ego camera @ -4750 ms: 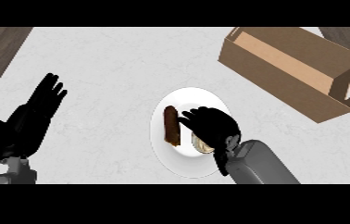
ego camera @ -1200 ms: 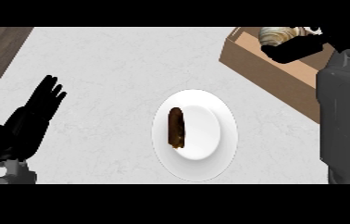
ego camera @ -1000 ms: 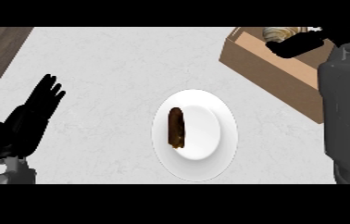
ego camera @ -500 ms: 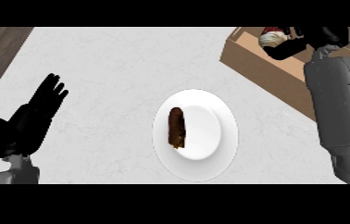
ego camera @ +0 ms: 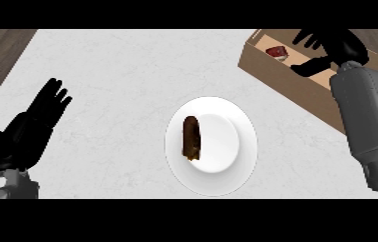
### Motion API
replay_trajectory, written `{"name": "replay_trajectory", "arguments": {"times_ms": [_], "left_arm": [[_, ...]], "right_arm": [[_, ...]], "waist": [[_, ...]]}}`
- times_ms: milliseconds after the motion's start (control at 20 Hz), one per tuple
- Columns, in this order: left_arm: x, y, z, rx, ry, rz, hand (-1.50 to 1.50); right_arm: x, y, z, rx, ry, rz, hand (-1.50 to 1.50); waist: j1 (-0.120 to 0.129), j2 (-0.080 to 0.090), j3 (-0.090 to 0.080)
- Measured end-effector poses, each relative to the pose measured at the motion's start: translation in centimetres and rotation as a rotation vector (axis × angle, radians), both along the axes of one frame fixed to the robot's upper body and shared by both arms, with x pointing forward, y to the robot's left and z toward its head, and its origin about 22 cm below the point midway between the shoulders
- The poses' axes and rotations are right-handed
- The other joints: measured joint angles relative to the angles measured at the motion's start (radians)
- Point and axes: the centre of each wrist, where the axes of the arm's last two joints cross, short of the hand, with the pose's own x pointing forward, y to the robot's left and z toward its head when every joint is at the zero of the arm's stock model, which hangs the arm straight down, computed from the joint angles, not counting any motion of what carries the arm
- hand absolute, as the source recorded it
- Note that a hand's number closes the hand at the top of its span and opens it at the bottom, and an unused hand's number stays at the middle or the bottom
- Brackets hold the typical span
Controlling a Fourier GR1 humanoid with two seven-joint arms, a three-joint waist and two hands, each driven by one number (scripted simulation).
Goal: Pick the cupcake from the plate and place it in the cardboard box
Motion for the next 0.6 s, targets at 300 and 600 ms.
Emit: {"name": "replay_trajectory", "arguments": {"times_ms": [300,600], "left_arm": [[-0.6,0.1,-0.5,0.001,0.000,0.005,0.00],[-0.3,0.2,-0.5,-0.001,0.008,0.013,0.00]], "right_arm": [[-0.4,-1.5,-1.3,0.182,-0.111,0.028,-1.50],[-0.3,-2.7,-0.4,0.495,-0.260,-0.066,-1.50]], "waist": [[-0.005,-0.003,-0.001],[-0.009,0.000,0.002]]}}
